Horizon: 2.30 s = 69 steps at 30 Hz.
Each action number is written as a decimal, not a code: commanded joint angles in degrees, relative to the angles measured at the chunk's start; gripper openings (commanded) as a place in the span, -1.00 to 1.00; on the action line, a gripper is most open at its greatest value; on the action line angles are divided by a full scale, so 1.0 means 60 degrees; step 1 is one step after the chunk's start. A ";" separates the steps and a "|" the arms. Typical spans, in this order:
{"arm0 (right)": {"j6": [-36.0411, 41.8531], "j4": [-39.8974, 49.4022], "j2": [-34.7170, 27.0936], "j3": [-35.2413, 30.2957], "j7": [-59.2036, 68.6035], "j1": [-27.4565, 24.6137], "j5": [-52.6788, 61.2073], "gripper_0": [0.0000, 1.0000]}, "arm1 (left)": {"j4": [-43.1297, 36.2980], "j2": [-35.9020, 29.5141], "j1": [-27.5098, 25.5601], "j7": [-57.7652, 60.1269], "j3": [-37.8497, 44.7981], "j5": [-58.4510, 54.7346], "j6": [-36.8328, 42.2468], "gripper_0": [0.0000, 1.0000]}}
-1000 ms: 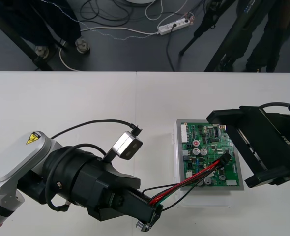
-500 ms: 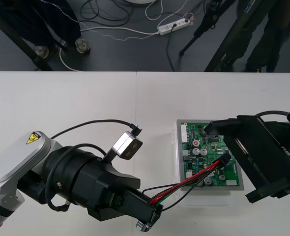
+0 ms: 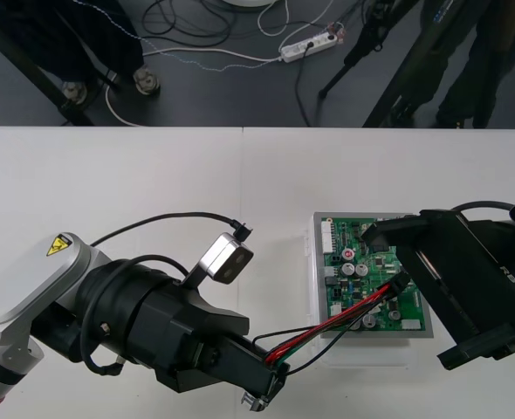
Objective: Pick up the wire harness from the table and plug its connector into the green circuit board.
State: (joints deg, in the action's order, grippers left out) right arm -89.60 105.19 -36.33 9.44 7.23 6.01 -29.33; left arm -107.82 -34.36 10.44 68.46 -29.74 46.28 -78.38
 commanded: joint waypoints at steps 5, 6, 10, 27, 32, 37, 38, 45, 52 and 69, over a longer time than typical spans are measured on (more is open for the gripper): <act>-0.0067 0.0193 0.0006 0.0125 0.0554 -0.0211 0.0172 1.00 | -0.0414 -0.0059 0.0193 0.0045 -0.0228 -0.0155 0.0232 -1.00; -0.0067 0.0178 0.0006 0.0125 0.0554 -0.0211 0.0172 1.00 | -0.0414 -0.0059 0.0193 0.0045 -0.0228 -0.0155 0.0232 -1.00; -0.0067 0.0193 0.0020 0.0096 0.0407 -0.0211 0.0172 -0.29 | -0.0414 -0.0059 0.0193 0.0045 -0.0228 -0.0155 0.0232 -1.00; -0.0067 0.0237 0.0094 -0.0021 0.0114 -0.0211 0.0157 -1.00 | -0.0414 -0.0045 0.0179 0.0001 -0.0228 -0.0140 0.0232 -1.00; -0.0067 0.0237 0.0094 -0.0021 0.0085 -0.0211 0.0172 -1.00 | -0.0414 -0.0045 0.0179 0.0001 -0.0228 -0.0140 0.0232 -1.00; -0.0067 0.0237 0.0094 -0.0021 0.0070 -0.0211 0.0157 -1.00 | -0.0414 -0.0045 0.0179 -0.0072 -0.0228 -0.0140 0.0232 -1.00; -0.0067 0.0237 0.0094 -0.0021 0.0070 -0.0211 0.0157 -1.00 | -0.0414 -0.0059 0.0179 -0.0101 -0.0228 -0.0140 0.0232 -1.00; -0.0067 0.0237 0.0094 -0.0021 0.0070 -0.0211 0.0157 -1.00 | -0.0414 -0.0045 0.0179 -0.0175 -0.0228 -0.0140 0.0379 -0.28; -0.0067 0.0222 0.0094 -0.0036 0.0070 -0.0211 0.0157 -1.00 | -0.0428 -0.0045 0.0164 -0.0306 -0.0213 -0.0140 0.0686 1.00; -0.0067 0.0237 0.0094 -0.0065 0.0070 -0.0211 0.0157 -1.00 | -0.0531 -0.0118 0.0149 -0.0717 -0.0169 -0.0140 0.0994 1.00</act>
State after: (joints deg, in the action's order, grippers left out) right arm -89.60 105.19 -36.33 9.45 7.22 5.47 -29.29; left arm -108.59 -34.36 10.44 68.38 -29.75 46.28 -75.13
